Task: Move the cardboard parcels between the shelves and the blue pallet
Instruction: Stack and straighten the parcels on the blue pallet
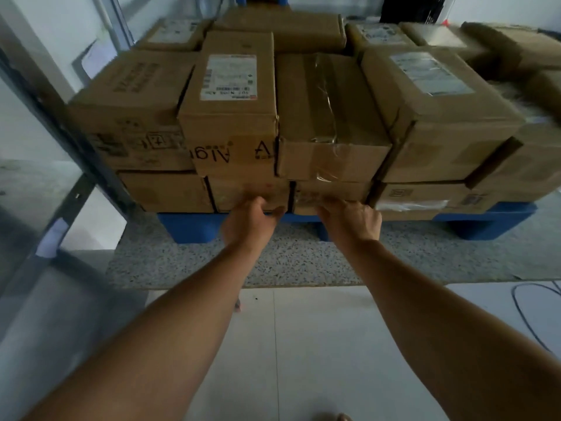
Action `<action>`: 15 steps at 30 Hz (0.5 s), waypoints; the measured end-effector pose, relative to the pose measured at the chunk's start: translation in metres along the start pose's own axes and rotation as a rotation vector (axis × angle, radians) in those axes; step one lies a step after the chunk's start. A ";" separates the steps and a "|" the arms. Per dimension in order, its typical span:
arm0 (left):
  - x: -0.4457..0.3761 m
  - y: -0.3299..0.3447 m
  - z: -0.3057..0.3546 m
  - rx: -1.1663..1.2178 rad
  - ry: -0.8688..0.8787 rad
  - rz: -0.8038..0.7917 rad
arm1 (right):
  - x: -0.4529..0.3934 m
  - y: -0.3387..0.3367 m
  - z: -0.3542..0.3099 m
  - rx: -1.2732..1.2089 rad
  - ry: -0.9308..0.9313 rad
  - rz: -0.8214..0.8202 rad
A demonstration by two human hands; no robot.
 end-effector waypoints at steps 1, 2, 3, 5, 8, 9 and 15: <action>-0.002 0.001 0.010 -0.015 0.009 0.024 | -0.003 0.001 0.003 -0.007 -0.014 0.013; -0.004 0.002 0.018 -0.029 0.017 0.044 | -0.005 0.002 0.005 -0.012 -0.026 0.018; -0.006 0.003 0.024 -0.049 0.023 0.065 | -0.008 0.004 0.007 -0.013 -0.037 0.017; -0.008 0.003 0.029 -0.091 0.023 0.113 | -0.012 0.008 0.008 -0.021 -0.054 0.013; -0.005 0.001 0.031 -0.076 0.023 0.184 | -0.015 0.010 0.008 -0.045 -0.080 0.022; -0.004 0.000 0.031 -0.063 0.021 0.196 | -0.015 0.010 0.008 -0.047 -0.086 0.021; -0.004 0.000 0.034 -0.046 0.021 0.187 | -0.020 0.011 0.006 -0.089 -0.101 -0.004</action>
Point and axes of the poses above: each hand's wrist, its own x-axis away from the middle knuckle, its own y-axis out of the palm, z = x × y, the point moved 9 cm from there along -x, towards the middle knuckle, and after that the axes turned 10 degrees about -x, right-handed, at the moved point
